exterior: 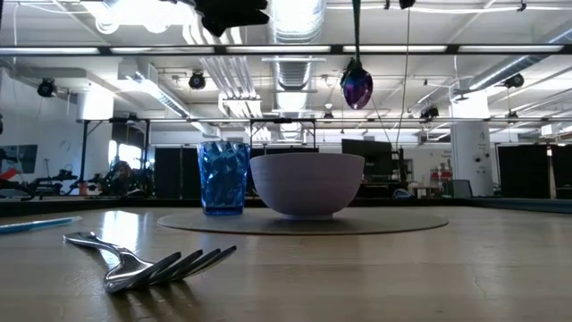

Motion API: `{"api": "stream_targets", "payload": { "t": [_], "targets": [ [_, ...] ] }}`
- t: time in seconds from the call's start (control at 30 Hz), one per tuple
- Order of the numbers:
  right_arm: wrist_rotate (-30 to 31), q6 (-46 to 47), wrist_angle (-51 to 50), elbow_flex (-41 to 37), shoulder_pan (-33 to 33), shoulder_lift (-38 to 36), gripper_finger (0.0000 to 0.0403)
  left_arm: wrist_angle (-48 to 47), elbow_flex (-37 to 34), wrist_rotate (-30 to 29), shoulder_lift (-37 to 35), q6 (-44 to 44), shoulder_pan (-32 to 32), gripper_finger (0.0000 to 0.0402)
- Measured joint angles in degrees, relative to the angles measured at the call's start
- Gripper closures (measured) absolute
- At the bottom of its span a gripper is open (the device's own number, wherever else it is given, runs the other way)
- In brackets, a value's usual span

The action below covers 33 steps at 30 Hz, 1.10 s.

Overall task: Pick & Place Utensil
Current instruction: Put the purple spoon into the purple bowl

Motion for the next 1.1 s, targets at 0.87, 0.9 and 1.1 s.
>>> {"api": "stream_targets", "payload": {
  "t": [0.87, 0.9, 1.1],
  "targets": [
    [7.9, 25.6, 59.5, -41.4, -3.8, -7.0, 0.0392, -12.9, -0.4, 0.2, -4.3, -2.0, 0.0, 0.0200],
    [9.1, 26.7, 60.5, -41.9, -3.8, -5.9, 0.0392, -13.3, -0.4, 0.2, -4.3, -2.1, -0.1, 0.0200],
    [11.9, 32.0, 61.2, -41.0, -3.9, 2.6, 0.0392, -15.3, -0.4, 0.3, -4.3, -2.7, -0.3, 0.0200]
  ]
}}
